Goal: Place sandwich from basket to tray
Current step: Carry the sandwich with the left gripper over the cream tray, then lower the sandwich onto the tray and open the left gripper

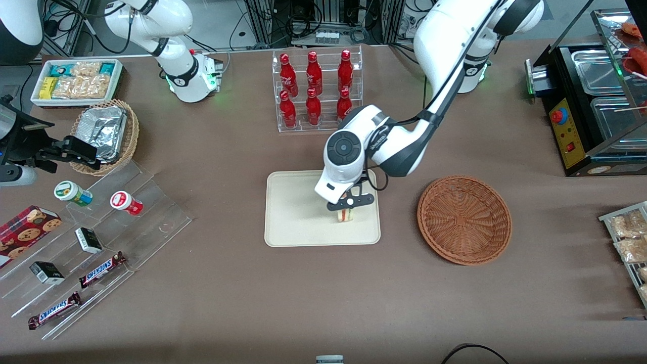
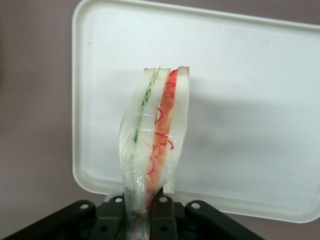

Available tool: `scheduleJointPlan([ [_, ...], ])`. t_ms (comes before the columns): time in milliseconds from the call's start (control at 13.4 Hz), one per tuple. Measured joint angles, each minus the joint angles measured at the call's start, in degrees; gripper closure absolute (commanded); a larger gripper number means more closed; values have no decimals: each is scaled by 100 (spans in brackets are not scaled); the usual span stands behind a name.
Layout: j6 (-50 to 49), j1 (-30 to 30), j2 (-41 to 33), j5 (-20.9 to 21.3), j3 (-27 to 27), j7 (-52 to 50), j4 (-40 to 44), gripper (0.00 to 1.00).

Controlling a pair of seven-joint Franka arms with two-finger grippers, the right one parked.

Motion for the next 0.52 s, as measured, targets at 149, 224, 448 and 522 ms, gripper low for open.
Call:
scheduleJointPlan([
  [149, 120, -55, 108, 36, 0, -2, 1, 100],
  [224, 208, -68, 150, 46, 0, -3, 2, 100],
  [448, 307, -89, 263, 54, 1, -3, 3, 100],
  [522, 380, -110, 298, 56, 1, -3, 3, 100],
])
